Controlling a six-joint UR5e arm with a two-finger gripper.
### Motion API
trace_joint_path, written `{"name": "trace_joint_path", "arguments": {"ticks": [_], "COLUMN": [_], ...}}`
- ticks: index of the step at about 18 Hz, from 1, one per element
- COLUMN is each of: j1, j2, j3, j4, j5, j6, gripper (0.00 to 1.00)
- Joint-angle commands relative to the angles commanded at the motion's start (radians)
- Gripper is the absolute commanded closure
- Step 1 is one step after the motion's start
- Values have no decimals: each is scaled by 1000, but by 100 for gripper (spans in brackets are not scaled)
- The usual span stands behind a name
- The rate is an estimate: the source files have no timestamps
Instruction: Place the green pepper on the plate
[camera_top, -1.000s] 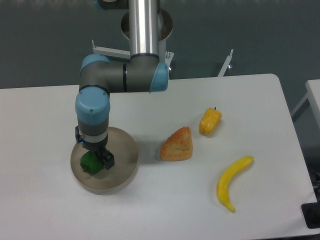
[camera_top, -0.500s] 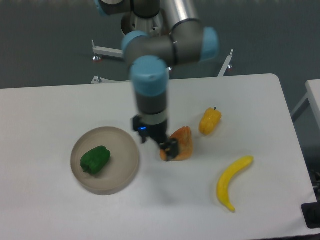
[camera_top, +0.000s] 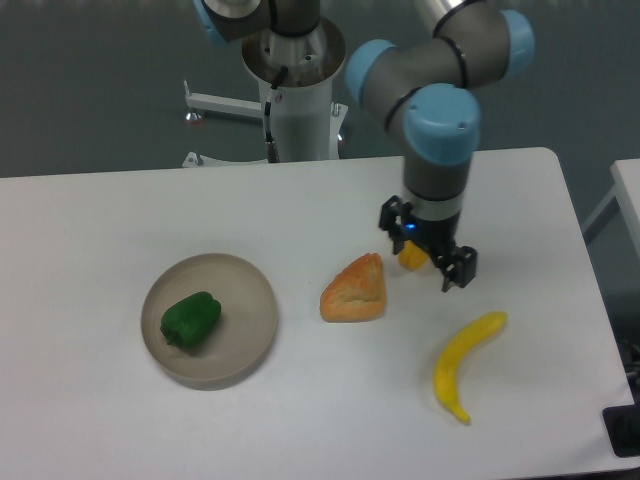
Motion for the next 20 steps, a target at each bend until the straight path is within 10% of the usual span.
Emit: {"name": "trace_joint_path", "arguments": {"ticks": [20], "j1": [38], "j2": [-5], "j3": [-35], "j4": [-25], "j5": [-11], "j6": [72], "gripper": [0]}}
